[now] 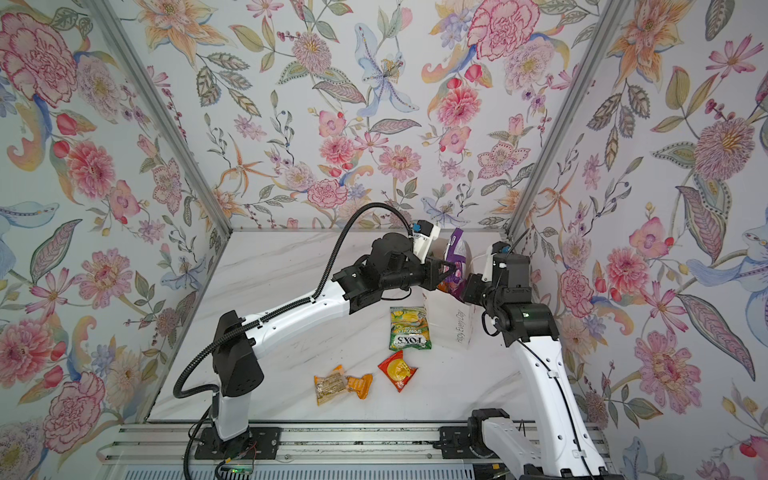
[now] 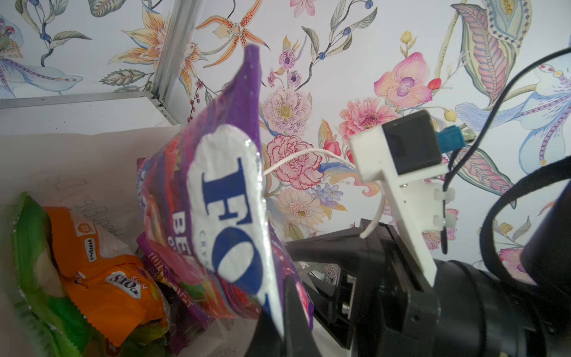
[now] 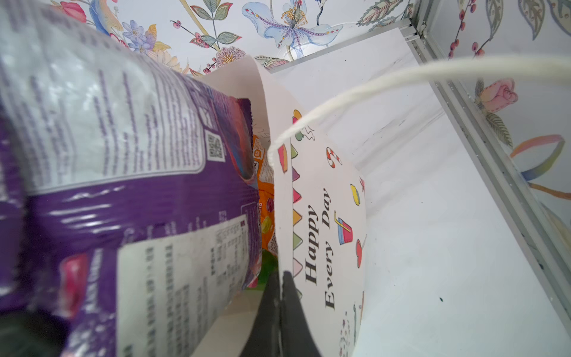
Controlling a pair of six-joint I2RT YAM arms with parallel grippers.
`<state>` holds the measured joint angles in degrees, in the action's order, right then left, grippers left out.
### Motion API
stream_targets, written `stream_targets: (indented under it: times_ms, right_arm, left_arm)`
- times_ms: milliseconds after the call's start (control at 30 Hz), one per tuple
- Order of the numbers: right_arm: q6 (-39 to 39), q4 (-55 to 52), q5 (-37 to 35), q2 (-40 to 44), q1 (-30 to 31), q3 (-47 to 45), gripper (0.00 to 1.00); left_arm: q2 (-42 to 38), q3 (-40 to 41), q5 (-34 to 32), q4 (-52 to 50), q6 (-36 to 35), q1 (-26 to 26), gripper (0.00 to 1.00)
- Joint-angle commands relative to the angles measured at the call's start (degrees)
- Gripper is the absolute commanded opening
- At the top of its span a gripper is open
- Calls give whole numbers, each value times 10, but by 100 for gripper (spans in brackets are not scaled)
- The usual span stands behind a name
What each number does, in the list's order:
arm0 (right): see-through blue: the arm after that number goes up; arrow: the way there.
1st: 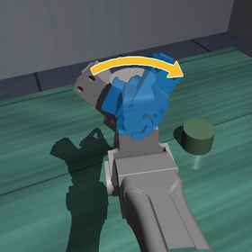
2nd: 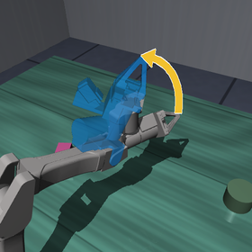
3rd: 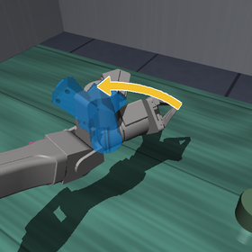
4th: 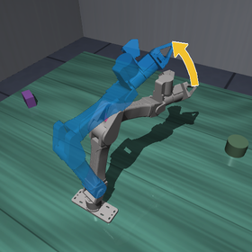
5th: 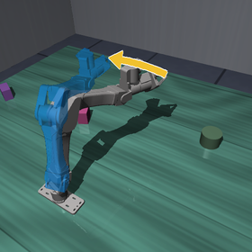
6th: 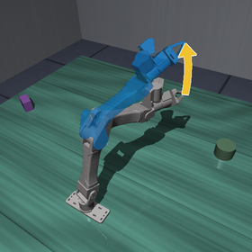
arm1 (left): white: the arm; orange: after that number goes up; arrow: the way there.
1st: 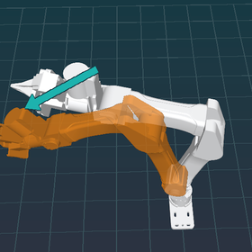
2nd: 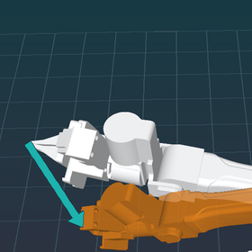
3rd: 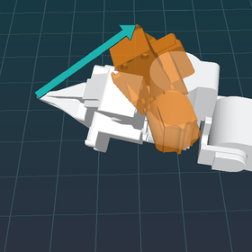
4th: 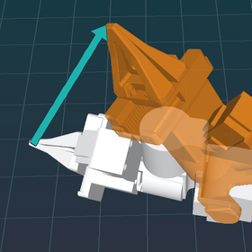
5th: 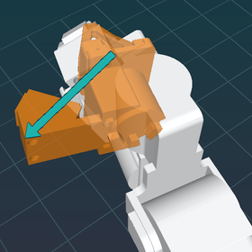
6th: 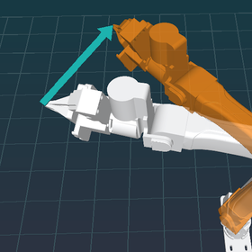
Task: Place the snacks into the paper bag
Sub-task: Place the snack in the paper bag.
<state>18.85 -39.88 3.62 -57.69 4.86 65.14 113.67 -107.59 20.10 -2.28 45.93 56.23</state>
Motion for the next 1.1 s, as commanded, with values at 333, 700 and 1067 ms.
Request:
stream_targets:
  times_ms: [333,700,1067]
  right_arm:
    - [6,-1,6,12,8,7,0]
    - [0,-7,-2,13,8,12,0]
    - [-4,-7,-6,12,8,10,0]
  left_arm:
    - [-3,-3,-30,-43,-1,-18,30]
    - [-26,-81,-114,-209,-86,-13,50]
    - [-177,34,-257,-314,-176,4,73]
